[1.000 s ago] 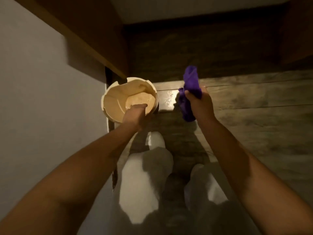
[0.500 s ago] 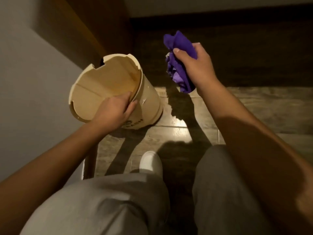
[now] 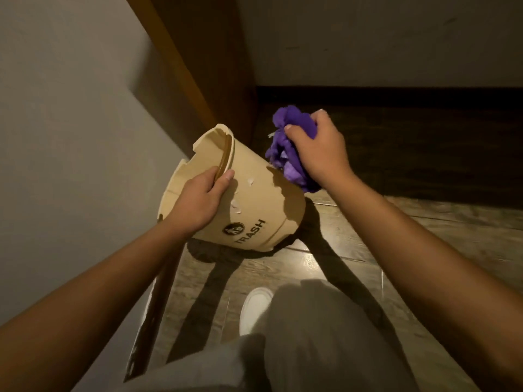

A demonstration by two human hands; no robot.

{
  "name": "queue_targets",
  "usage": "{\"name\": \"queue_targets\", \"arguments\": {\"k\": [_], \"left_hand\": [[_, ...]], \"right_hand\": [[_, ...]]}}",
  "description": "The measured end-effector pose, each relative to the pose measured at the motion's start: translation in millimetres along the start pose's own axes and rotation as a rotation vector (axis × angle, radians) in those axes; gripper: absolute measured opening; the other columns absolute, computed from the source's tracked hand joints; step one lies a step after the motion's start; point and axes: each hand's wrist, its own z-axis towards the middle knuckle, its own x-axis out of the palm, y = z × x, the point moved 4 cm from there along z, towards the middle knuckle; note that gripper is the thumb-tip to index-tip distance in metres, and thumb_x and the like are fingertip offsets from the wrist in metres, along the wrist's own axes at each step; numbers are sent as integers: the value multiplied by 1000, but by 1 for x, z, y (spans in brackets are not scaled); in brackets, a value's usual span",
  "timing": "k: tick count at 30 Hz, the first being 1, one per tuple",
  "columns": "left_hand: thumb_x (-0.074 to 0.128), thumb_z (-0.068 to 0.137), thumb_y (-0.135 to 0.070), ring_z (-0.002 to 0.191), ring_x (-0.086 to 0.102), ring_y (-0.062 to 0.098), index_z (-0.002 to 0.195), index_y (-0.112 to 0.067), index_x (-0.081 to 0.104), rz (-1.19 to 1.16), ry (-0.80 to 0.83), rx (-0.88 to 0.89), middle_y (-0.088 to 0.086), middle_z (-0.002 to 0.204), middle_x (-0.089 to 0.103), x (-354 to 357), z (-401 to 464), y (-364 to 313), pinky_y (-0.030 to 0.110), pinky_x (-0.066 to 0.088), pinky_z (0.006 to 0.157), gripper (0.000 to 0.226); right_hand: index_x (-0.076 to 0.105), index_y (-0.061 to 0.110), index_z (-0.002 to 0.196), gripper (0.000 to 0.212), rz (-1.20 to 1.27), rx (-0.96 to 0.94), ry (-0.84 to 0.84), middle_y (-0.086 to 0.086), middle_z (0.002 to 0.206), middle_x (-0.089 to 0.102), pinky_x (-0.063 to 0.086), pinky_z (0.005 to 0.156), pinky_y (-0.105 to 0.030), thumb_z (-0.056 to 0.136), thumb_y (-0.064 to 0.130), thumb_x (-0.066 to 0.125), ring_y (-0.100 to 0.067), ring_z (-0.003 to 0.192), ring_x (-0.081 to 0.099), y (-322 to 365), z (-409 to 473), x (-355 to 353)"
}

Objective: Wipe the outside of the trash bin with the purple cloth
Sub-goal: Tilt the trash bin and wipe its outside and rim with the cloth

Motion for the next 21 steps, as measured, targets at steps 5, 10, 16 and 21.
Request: {"name": "queue_targets", "arguments": {"k": [5, 10, 16, 21], "left_hand": [[37, 108, -44, 96, 66, 18, 105, -25, 67, -142, -87, -45, -1, 99, 71, 5, 7, -12, 43, 52, 88, 35], [40, 110, -31, 79, 65, 26, 102, -5, 65, -79, -164, 50, 10, 85, 69, 5, 7, -12, 53, 53, 76, 37], [49, 105, -36, 85, 68, 23, 99, -15, 64, -18, -210, -21, 6, 91, 69, -6, 2, 18, 52, 58, 79, 27], [47, 106, -37, 76, 62, 19, 85, -19, 62, -50, -212, -70, 2, 81, 63, -12, -2, 22, 43, 52, 71, 31]], "right_hand": [[39, 30, 155, 56, -156, -273, 3, -1, 150, 51, 51, 98, -37, 101, 41, 52, -18, 125, 54, 9, -22, 75], [47, 25, 153, 50, -172, -386, -92, -3, 158, 50, 40, 111, -53, 106, 43, 39, -28, 145, 41, -3, -53, 117], [61, 31, 139, 45, -376, -177, -84, 5, 138, 66, 51, 97, -46, 102, 49, 43, -25, 125, 58, -61, -11, 107], [60, 27, 141, 40, -356, 24, -15, 2, 137, 66, 50, 101, -44, 105, 41, 51, -25, 124, 56, -89, 5, 85]]}}
